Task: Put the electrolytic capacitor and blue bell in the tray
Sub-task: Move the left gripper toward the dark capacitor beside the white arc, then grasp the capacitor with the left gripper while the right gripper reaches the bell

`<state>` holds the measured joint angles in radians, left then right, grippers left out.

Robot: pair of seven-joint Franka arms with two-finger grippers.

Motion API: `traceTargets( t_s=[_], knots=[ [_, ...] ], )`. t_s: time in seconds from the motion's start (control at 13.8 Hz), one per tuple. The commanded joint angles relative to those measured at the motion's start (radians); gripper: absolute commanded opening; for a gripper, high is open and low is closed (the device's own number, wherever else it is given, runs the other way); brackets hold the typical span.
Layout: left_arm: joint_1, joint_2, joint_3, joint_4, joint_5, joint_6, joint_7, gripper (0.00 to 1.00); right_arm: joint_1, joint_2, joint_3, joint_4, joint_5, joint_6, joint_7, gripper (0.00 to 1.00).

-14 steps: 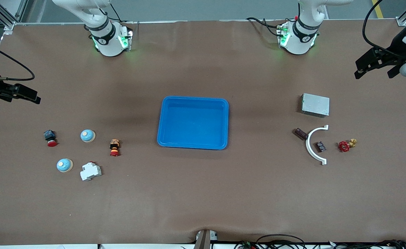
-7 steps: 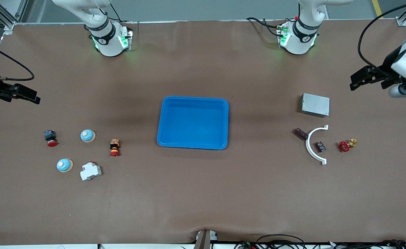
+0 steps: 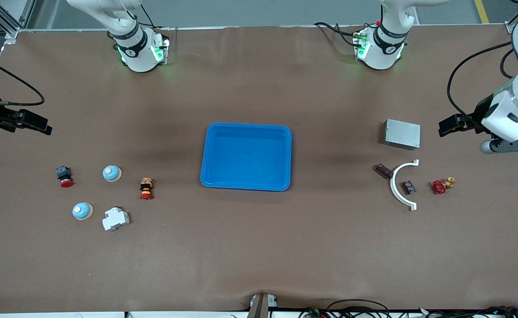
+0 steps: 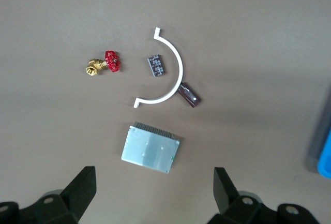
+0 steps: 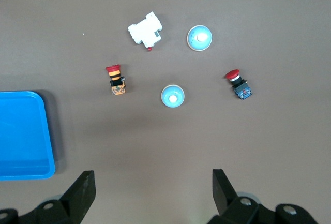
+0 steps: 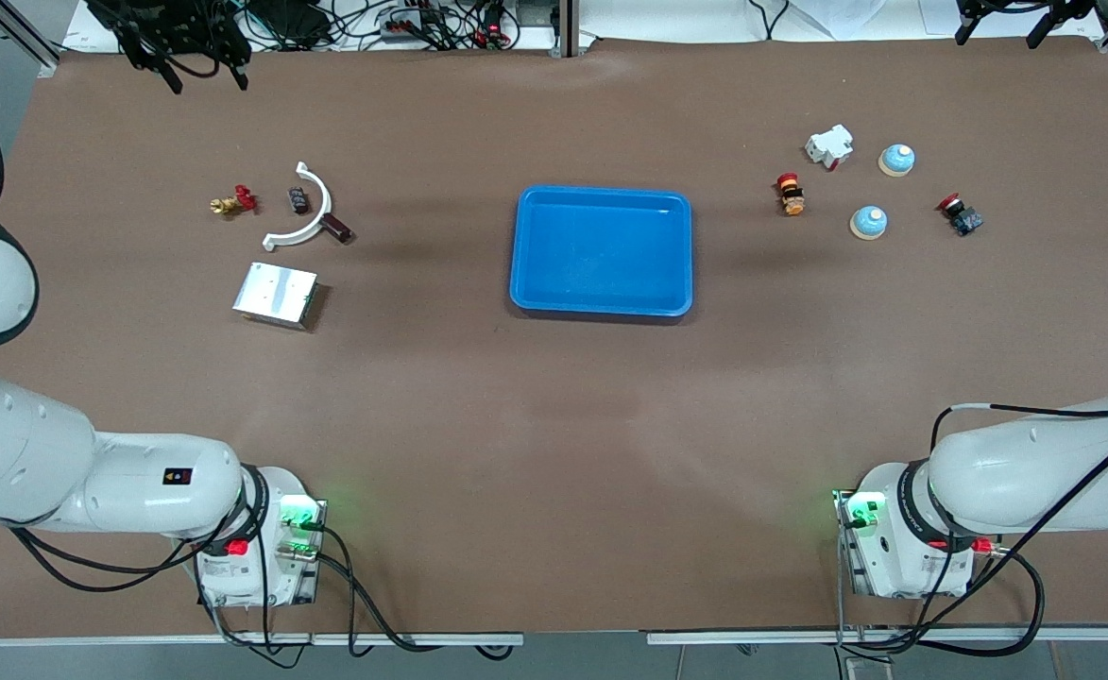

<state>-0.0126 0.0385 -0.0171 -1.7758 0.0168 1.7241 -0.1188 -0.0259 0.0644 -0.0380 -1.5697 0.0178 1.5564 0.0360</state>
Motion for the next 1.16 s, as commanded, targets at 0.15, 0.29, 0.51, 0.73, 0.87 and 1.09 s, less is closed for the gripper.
traceTargets(
  t_s=[0.15,0.29,0.51,0.73,0.87,1.09],
  knots=[
    [0.02,-0.017,-0.006,-0.201,0.015,0.21,-0.044,1.0,0.011,0.012,-0.008,0.034,-0.009,0.004,0.015,1.0],
    [0.022,0.018,-0.004,-0.252,0.017,0.29,-0.085,1.0,0.015,0.021,-0.006,0.034,-0.012,-0.005,0.012,1.0],
    [0.023,0.084,-0.004,-0.264,0.017,0.347,-0.14,0.94,0.015,0.028,-0.006,0.03,-0.016,-0.01,0.005,1.0],
    [0.023,0.17,-0.004,-0.266,0.02,0.475,-0.176,0.86,0.014,0.07,-0.006,0.028,-0.016,-0.009,0.015,1.0],
    [0.032,0.211,-0.003,-0.266,0.02,0.523,-0.18,0.8,0.012,0.107,-0.005,0.01,0.005,0.039,0.005,1.0],
    [0.062,0.279,-0.003,-0.266,0.02,0.609,-0.18,0.73,0.012,0.106,-0.005,-0.108,0.004,0.166,0.002,1.0]
  ],
)
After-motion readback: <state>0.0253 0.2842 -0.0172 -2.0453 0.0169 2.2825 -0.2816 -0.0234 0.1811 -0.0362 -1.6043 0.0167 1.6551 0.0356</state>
